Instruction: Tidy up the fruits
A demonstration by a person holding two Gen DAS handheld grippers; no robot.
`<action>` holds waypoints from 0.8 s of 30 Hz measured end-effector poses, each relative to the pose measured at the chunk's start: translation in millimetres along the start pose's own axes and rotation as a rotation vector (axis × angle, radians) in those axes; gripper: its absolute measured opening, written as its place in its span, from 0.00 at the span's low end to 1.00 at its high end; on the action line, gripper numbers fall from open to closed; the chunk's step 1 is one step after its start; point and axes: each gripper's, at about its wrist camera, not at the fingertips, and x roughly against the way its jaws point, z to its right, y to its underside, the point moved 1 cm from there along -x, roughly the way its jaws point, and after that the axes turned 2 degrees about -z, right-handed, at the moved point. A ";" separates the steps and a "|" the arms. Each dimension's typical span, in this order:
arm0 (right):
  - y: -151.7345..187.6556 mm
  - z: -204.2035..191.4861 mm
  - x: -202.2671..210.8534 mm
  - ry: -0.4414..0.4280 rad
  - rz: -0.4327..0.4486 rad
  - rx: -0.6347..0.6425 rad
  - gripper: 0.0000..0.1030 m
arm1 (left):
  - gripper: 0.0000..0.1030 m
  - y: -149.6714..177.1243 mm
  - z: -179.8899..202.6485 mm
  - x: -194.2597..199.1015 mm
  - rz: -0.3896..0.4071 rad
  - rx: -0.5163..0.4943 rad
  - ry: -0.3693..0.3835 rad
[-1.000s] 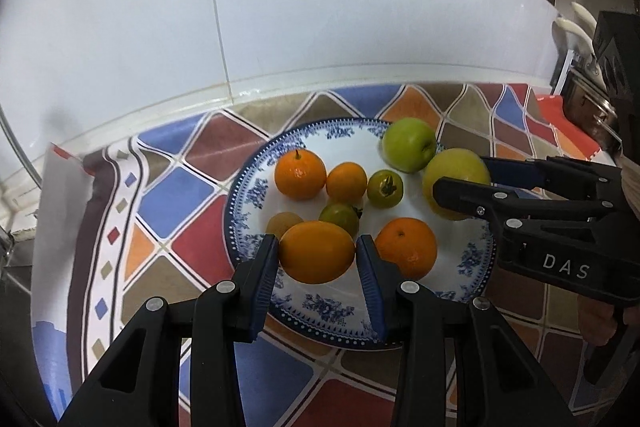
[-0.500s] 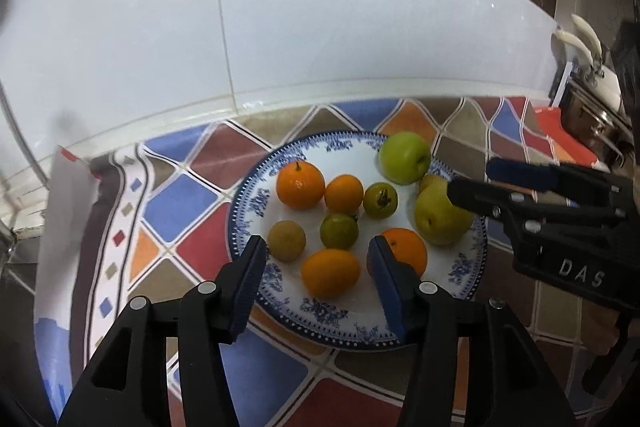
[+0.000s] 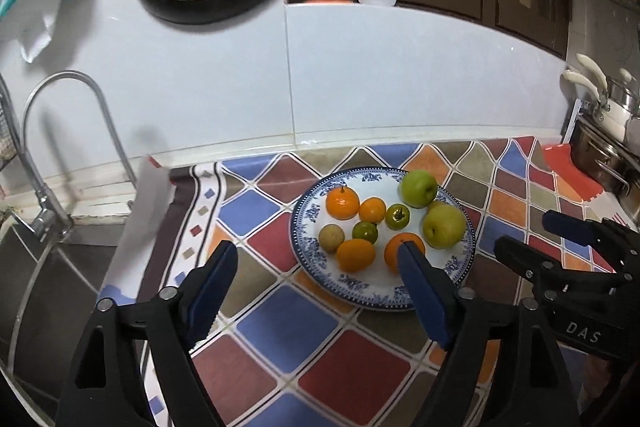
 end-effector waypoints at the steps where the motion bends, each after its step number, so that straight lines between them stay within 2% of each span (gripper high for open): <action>1: 1.7 -2.0 6.0 0.004 0.008 0.000 0.72 | 0.82 1.6 -0.6 4.3 0.005 -0.003 0.000; 14: 27.1 -27.1 79.6 0.071 0.098 -0.027 0.75 | 0.89 15.1 -8.4 70.3 0.090 -0.053 0.040; 24: 41.4 -28.5 133.5 0.071 0.145 -0.001 0.78 | 0.93 35.6 -0.4 119.9 0.126 -0.010 0.018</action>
